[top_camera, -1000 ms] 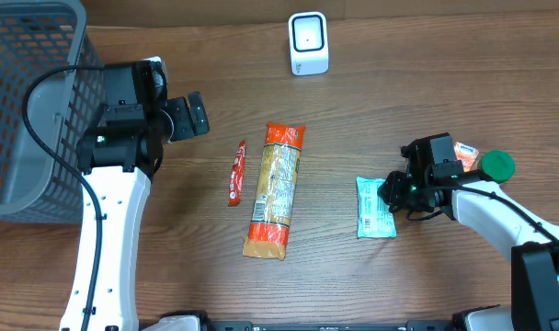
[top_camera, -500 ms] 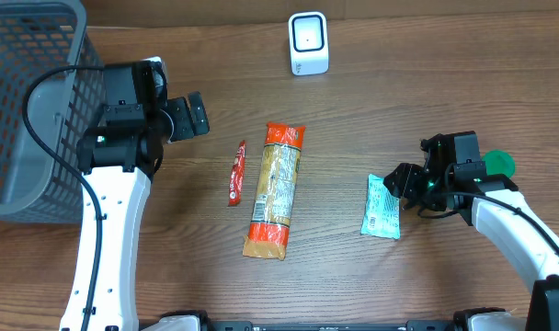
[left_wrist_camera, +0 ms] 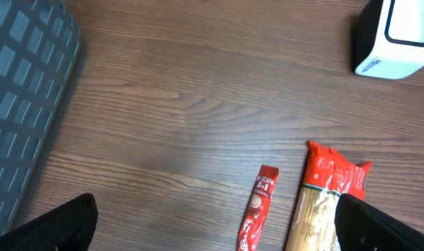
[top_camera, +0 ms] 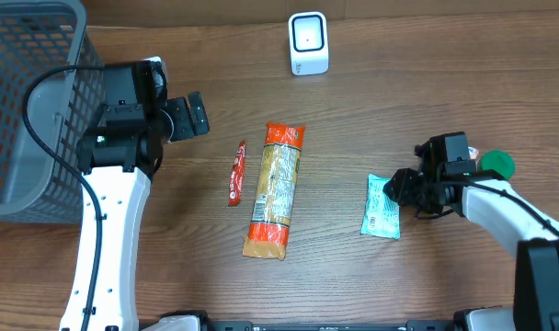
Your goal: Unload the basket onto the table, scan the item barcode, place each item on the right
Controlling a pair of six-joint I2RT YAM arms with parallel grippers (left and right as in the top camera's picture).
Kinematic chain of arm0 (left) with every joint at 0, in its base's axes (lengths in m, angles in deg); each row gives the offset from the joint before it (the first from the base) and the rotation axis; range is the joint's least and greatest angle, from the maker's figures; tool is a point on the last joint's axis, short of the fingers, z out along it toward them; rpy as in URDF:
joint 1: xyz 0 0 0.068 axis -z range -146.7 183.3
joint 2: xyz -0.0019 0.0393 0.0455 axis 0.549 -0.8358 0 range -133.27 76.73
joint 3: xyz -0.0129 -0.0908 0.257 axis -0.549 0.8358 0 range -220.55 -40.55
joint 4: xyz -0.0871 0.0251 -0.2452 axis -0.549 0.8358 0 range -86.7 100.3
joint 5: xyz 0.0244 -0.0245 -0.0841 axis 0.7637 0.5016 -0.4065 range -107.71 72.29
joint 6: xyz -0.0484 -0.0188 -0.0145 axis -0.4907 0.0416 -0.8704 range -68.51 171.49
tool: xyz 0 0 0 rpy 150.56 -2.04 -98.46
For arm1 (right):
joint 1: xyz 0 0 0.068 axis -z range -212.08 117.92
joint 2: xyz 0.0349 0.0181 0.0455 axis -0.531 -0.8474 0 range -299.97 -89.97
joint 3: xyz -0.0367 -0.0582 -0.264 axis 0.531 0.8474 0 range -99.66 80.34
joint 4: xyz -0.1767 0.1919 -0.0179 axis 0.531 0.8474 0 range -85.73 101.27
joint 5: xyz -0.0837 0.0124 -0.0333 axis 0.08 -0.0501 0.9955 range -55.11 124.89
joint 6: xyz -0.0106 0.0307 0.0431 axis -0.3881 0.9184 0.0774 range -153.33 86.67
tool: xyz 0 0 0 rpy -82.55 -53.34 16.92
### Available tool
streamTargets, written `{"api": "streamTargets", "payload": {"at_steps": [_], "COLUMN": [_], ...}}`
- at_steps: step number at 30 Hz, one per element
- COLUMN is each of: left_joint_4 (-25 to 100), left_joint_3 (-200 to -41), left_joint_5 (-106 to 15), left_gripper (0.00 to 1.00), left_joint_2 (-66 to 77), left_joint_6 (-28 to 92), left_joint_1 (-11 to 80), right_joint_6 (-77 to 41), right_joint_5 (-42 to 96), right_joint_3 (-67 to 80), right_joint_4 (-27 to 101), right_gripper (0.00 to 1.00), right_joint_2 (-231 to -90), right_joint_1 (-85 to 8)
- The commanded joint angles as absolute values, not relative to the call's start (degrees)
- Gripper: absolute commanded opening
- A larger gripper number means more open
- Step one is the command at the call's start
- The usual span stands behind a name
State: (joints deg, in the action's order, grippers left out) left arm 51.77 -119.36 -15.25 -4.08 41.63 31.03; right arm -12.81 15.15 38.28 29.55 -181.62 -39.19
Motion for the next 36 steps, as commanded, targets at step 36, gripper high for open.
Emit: {"api": "streamTargets", "payload": {"at_steps": [36], "left_joint_4": [51.72], "left_joint_3": [-119.66], "left_joint_5": [-14.53], "left_gripper": [1.0], "left_joint_2": [-4.39], "left_joint_6": [42.33], "left_joint_1": [31.06], "right_joint_6": [-21.19], "right_joint_5": [12.98], "right_joint_3": [29.89], "right_joint_4": [45.09], "right_gripper": [0.04], "right_joint_2": [-156.73], "right_joint_1": [-39.01]}}
